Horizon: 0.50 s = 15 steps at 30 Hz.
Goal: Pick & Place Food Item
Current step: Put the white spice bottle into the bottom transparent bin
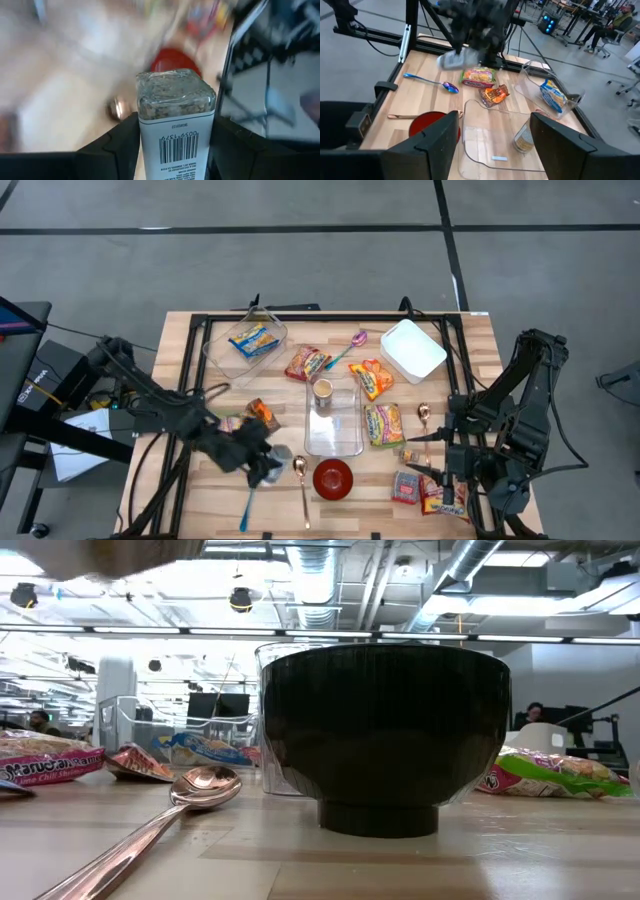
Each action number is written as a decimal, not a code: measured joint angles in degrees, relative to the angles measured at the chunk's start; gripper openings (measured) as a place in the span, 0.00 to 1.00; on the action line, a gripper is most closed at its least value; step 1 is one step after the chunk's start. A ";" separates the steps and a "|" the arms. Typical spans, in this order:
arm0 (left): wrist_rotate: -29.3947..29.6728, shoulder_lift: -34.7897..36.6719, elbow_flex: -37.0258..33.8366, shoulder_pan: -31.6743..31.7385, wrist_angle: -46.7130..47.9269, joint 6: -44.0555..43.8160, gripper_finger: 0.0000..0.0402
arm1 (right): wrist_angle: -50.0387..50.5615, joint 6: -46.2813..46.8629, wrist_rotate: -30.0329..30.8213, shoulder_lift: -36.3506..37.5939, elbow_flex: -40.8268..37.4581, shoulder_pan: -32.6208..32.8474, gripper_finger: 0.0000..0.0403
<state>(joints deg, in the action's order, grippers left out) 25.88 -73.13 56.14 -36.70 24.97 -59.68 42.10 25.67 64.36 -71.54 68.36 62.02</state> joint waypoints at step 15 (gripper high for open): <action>1.44 4.38 0.09 12.08 -21.13 18.57 0.49 | 2.37 -31.95 0.21 -1.51 -2.69 -4.14 0.59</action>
<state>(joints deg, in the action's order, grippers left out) 27.32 -68.74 56.23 -24.62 3.84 -41.11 44.47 -6.28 64.57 -73.05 65.66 57.88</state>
